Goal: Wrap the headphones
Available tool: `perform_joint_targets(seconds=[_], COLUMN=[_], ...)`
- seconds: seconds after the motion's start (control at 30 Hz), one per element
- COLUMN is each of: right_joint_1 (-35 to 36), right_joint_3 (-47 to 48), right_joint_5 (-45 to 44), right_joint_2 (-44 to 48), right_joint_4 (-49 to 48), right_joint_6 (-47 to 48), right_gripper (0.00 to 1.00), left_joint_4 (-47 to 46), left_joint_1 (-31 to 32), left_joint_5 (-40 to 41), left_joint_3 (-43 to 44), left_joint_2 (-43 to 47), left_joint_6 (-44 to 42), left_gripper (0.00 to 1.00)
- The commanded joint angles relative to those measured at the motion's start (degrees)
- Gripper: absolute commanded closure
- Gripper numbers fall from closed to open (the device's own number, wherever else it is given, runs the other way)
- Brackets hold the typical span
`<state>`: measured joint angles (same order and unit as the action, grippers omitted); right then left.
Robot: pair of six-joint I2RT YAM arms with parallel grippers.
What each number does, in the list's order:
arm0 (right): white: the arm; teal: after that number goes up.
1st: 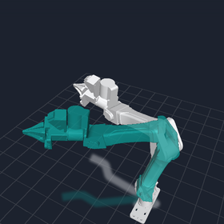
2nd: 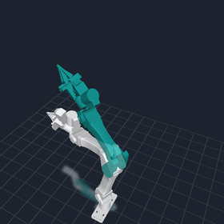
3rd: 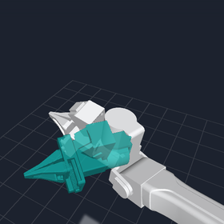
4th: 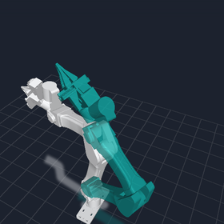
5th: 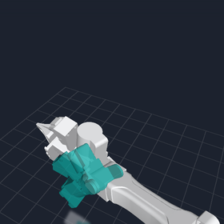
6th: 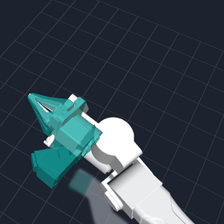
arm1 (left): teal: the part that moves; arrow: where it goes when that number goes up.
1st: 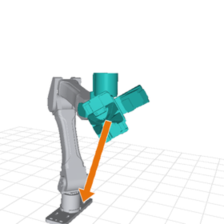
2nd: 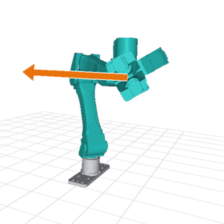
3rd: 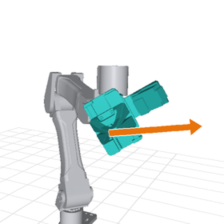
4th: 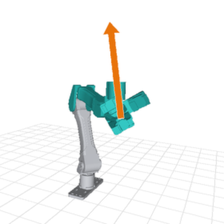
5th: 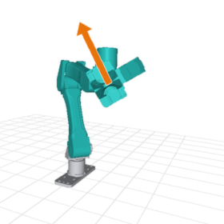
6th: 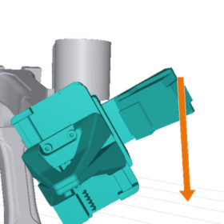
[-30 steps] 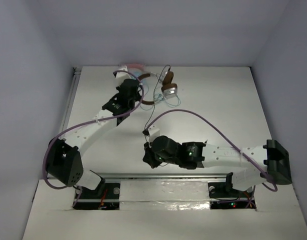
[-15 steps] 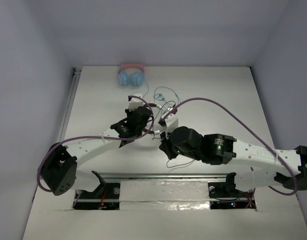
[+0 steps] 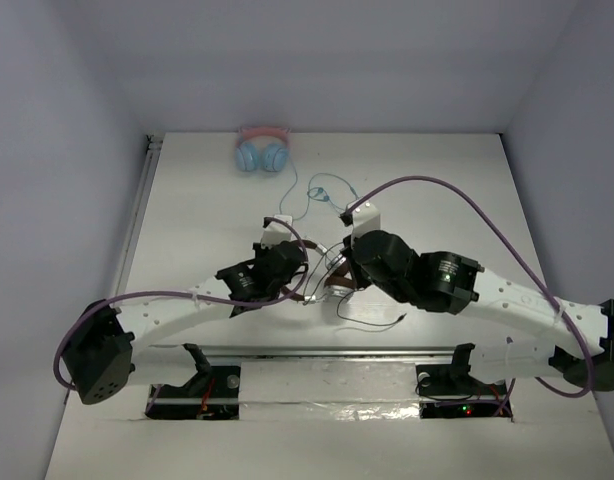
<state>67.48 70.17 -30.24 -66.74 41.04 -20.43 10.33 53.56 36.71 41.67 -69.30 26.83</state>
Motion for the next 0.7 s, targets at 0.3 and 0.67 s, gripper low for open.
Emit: perform_joint_targets(seconds=[0.3,0.67], right_joint_1=[-8.24,-8.77], right_joint_3=[0.05,1.63], right_joint_5=[-14.4,-16.87], right_joint_2=[-1.72,-3.83], right_joint_4=[-6.68,4.47], right_joint_6=[6.63,2.15], right_gripper=[1.0,1.0], left_joint_4=[5.13,20.76], left_joint_1=[3.74,5.76], left_joint_5=[-3.41,4.94], left_joint_3=[3.05,10.8], left_joint_2=[8.03,6.55], left_joint_6=[2.53,1.56], left_gripper=[1.0,1.0])
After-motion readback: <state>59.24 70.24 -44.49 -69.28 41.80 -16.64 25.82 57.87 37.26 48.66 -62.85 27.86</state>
